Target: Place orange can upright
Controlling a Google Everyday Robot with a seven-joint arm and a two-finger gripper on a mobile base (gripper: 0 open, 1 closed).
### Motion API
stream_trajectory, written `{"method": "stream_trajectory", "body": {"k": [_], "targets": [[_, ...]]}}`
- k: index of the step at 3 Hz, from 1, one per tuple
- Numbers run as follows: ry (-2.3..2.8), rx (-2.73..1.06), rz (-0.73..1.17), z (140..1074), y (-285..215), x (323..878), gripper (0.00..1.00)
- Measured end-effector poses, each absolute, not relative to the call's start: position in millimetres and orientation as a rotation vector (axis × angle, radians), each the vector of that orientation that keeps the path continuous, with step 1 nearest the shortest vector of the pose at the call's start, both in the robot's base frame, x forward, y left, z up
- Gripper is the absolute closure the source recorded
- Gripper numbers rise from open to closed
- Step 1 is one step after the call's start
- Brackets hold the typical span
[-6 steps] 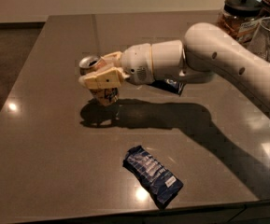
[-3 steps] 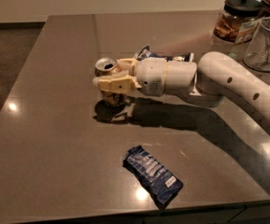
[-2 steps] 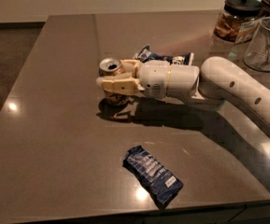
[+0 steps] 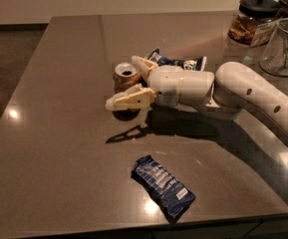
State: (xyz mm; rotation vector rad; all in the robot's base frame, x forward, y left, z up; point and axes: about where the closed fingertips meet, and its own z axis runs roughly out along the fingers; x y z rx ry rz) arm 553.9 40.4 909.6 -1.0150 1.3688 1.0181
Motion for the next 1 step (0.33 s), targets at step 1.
{"method": "stream_trajectory", "body": {"k": [1], "targets": [[1.369, -1.015, 1.018, 909.6, 40.4, 553.9, 0.0]]}}
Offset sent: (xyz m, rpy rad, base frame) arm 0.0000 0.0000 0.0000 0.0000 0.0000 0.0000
